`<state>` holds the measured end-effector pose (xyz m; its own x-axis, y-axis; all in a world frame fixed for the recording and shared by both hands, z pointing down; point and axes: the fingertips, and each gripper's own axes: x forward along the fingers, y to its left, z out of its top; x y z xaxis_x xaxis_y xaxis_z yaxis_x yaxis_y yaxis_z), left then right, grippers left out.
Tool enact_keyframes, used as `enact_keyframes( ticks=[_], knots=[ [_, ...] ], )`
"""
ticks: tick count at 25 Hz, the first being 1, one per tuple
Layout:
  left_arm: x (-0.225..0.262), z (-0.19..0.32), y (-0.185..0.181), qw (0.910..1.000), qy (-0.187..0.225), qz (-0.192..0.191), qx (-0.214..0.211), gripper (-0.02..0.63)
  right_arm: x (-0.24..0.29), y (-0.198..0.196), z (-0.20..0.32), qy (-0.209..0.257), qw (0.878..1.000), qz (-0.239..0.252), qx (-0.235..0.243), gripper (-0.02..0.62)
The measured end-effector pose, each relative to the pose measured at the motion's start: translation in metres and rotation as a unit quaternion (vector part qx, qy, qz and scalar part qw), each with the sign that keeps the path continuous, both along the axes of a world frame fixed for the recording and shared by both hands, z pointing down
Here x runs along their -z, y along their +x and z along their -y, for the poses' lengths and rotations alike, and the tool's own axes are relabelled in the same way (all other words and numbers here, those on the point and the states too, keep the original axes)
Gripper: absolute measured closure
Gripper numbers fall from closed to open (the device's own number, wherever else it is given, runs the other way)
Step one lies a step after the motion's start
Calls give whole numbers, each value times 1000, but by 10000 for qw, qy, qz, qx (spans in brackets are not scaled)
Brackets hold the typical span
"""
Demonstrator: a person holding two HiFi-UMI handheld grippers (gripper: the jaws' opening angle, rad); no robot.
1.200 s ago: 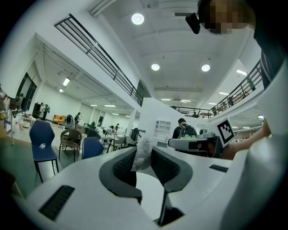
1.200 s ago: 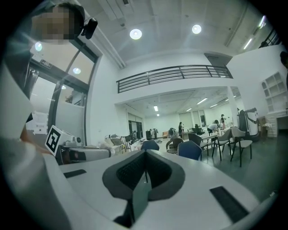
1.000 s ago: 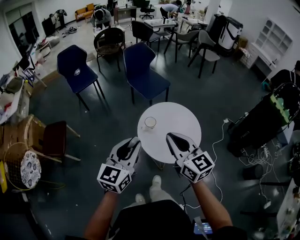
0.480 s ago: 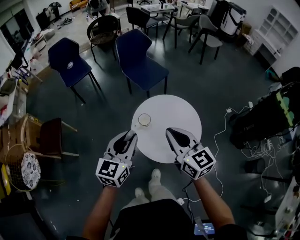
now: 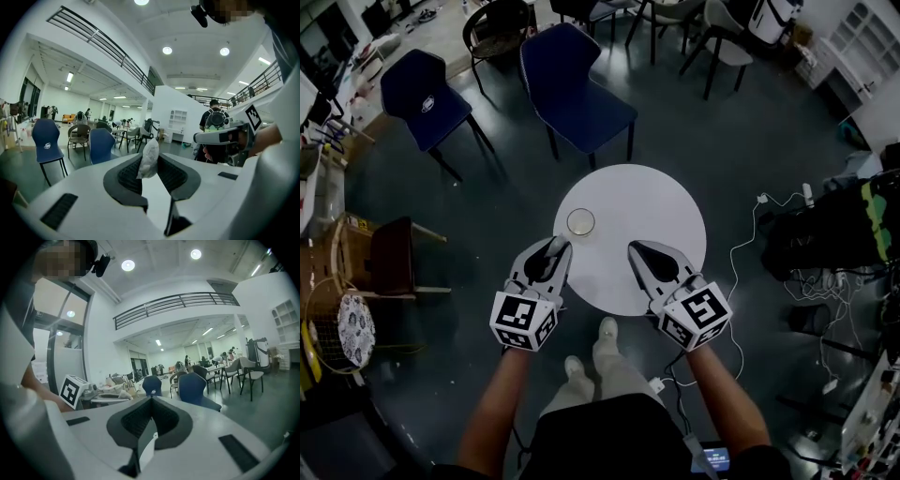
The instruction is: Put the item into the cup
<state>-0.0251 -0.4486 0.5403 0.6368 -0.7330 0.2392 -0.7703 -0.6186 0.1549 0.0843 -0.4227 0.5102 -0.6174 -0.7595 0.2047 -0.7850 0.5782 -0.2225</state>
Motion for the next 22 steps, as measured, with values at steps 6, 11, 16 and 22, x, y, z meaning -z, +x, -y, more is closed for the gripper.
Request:
enact_keyframes(
  ticks=[6, 11, 16, 22],
  knots=[
    [-58, 42, 17, 9998, -135, 138, 2, 512, -48, 10, 31, -155, 9999, -49, 38, 589],
    [-100, 70, 30, 9989, -204, 426, -70, 512, -77, 14, 48, -294, 9995, -65, 73, 589],
    [-133, 97, 37, 9979, -249, 574, -135, 512, -106, 15, 56, -462, 9989, -55, 35, 589],
    [-170, 125, 45, 9964, -389, 717, -219, 512, -134, 20, 69, -666, 9978, -42, -24, 589]
  ],
)
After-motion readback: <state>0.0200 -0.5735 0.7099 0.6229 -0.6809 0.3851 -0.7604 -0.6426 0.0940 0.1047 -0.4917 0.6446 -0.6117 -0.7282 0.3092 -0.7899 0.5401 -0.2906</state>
